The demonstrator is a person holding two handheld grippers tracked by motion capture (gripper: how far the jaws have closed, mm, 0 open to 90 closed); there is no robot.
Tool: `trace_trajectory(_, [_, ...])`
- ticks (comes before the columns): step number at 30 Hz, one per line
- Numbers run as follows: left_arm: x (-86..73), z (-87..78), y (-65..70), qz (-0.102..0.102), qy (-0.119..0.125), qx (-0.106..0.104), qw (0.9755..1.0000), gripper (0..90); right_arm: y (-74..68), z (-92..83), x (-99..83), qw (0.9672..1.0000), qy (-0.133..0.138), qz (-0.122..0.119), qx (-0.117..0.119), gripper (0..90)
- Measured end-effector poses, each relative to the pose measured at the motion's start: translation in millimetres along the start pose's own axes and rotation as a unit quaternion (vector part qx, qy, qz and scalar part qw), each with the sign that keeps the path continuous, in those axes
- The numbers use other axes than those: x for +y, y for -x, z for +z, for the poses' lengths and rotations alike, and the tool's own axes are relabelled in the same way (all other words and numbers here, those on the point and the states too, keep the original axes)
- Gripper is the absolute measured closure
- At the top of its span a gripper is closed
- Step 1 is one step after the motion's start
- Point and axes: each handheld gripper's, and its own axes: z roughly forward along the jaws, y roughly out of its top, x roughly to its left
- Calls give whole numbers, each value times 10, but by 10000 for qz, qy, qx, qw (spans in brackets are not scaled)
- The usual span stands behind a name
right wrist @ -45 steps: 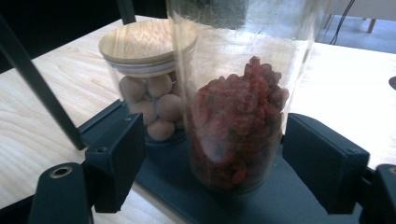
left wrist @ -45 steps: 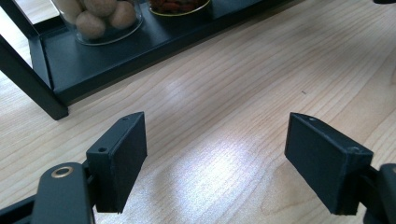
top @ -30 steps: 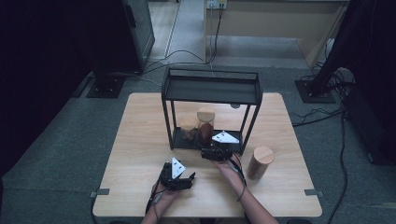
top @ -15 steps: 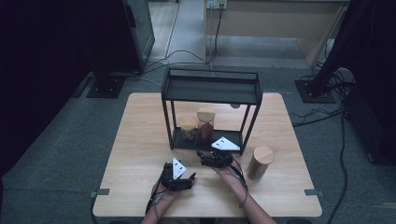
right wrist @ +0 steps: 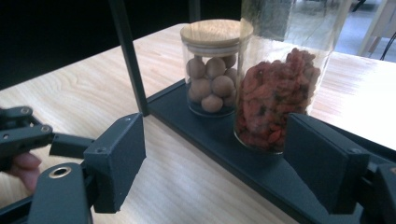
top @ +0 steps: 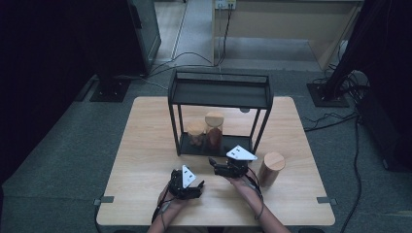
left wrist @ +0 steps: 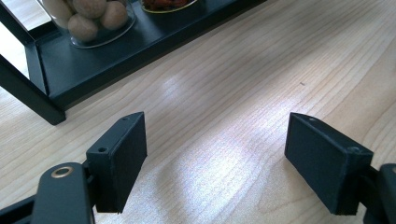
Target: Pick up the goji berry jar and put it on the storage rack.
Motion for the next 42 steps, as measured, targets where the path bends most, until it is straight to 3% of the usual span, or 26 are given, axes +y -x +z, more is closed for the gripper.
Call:
trace_trajectory(10, [24, 7, 29, 59, -71, 54, 9999, 210, 48, -150, -13, 10000, 61, -29, 16, 210])
trace_trajectory(14, [-25, -15, -30, -220, 65, 28, 9997, 210, 57, -216, -46, 10000, 16, -23, 64, 210])
trace_trajectory(18, [-56, -29, -57, -325, 143, 0, 9994, 210, 46, -266, -57, 10000, 5, -63, 55, 210])
trace_trajectory(25, [-70, -37, -17, -214, 192, 50, 9996, 210, 74, -352, -49, 9999, -28, 40, 101, 210])
trace_trajectory(35, [-68, -39, -5, -145, 185, 59, 9997, 210, 59, -411, 62, 9992, -333, -162, 165, 209])
trace_trajectory(42, [-57, -34, 10, -82, 154, 77, 9998, 210, 33, -488, 146, 9990, -394, -132, 149, 209])
